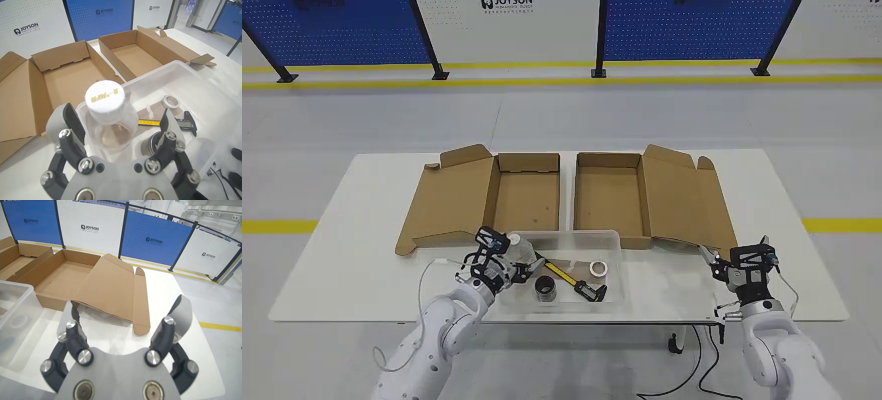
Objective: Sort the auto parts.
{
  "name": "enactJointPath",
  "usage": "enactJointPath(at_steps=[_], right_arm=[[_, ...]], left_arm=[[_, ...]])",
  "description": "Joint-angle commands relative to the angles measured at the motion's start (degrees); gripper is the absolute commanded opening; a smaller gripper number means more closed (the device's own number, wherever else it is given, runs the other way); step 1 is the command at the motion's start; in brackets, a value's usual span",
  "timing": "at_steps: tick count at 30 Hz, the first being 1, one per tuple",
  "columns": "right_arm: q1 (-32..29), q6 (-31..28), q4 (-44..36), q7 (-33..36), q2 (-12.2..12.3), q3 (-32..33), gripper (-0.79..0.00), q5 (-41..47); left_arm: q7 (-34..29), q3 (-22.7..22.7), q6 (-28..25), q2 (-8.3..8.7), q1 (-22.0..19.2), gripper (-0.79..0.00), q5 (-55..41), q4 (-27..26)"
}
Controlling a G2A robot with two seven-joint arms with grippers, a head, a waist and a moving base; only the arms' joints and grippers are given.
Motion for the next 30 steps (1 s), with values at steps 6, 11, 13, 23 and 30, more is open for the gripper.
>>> enactJointPath(at_steps=[6, 11, 13, 23, 30], right_arm=[[0.00, 0.00, 0.00, 0.00, 0.00, 0.00, 0.000, 0.00], [0.00, 0.00, 0.00, 0.00, 0.00, 0.00, 0.000, 0.00], [0.00, 0.00, 0.00, 0.00, 0.00, 0.00, 0.000, 0.00], [0.00, 0.00, 0.00, 0.00, 0.00, 0.00, 0.000, 0.00], [0.00, 0.00, 0.00, 0.00, 0.00, 0.00, 0.000, 0.00]], left_arm=[[0.36, 0.66, 0.83, -0.29, -0.95, -0.009, -0.82, 1.70], [0.67, 0.88, 1.21, -0.43, -1.38, -0.123, -1.16, 2.23], [0.80, 0.89, 1.39, -0.46, -1.47, -0.148, -1.08, 2.27], [0.81, 0.40, 1.67, -0.46, -1.50, -0.194, -1.02, 2.41], [0.76, 0.15, 1.15, -0.40, -1.16, -0.366, -0.68, 1.94]])
